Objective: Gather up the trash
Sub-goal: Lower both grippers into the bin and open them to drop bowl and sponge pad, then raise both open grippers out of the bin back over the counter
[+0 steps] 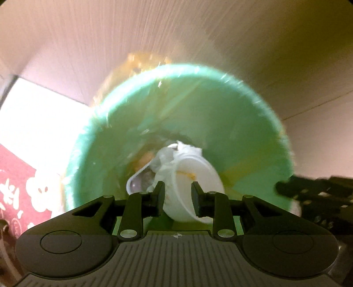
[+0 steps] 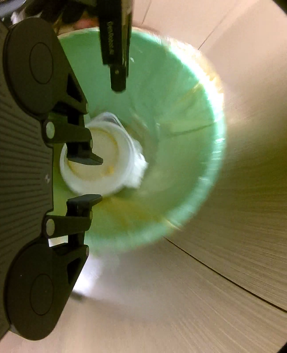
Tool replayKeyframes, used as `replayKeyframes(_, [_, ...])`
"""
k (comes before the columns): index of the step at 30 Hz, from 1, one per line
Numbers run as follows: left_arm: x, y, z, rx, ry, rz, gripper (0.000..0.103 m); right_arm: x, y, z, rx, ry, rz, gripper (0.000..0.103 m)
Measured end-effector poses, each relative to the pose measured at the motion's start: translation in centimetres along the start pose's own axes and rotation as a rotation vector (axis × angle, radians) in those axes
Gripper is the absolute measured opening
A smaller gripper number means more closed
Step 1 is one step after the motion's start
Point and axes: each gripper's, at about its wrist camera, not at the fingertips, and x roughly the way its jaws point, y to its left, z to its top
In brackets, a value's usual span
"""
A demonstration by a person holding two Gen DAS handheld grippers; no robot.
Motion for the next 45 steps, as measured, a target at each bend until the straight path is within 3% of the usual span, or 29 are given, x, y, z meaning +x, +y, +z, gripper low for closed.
replayKeyframes(5, [-7.8, -0.8, 1.2, 0.012, -0.093, 0.007, 0.029, -8.8, -2.3, 0.2, -0.022, -0.184, -0.063, 0.029])
replayKeyframes(9, [-14.3, -0.7, 2.9, 0.03, -0.206, 0.007, 0.026, -13.8, -3.9, 0.0, -0.027, -0.325, -0.139, 0.035])
replayKeyframes(16, [-24.9, -1.4, 4.4, 0.128, -0.515, -0.027, 0.026, -21.4, -6.2, -0.4, -0.02, -0.506, -0.344, 0.035])
replayKeyframes(21, [-29.8, -2.3, 5.8, 0.153, -0.612, -0.077, 0.025, -27.4, -6.7, -1.2, -0.004, -0.66, -0.454, 0.035])
replayKeyframes(26, [-32.6, -5.0, 7.1, 0.209, -0.698, -0.135, 0.026, -32.1, -7.7, -0.5, 0.053, -0.74, -0.452, 0.045])
replayKeyframes(33, [-32.2, -12.8, 11.2, 0.219, -0.676, -0.243, 0.026, -33.5, -9.8, 2.4, 0.138, -0.77, -0.443, 0.059])
replayKeyframes(35, [-31.7, -15.2, 12.0, 0.19, -0.646, -0.277, 0.025, -34.2, -11.8, 3.3, 0.182, -0.789, -0.422, 0.068])
replayKeyframes(38, [-31.0, -18.7, 13.0, 0.195, -0.621, -0.35, 0.026, -35.1, -16.1, 4.9, 0.265, -0.813, -0.371, 0.073])
replayKeyframes(41, [-29.8, -22.3, 14.2, 0.214, -0.597, -0.341, 0.026, -35.3, -20.9, 7.4, 0.337, -0.793, -0.306, 0.076])
replayKeyframes(45, [-27.1, -26.8, 17.0, 0.215, -0.506, -0.303, 0.026, -34.4, -25.4, 10.7, 0.333, -0.788, -0.245, 0.076])
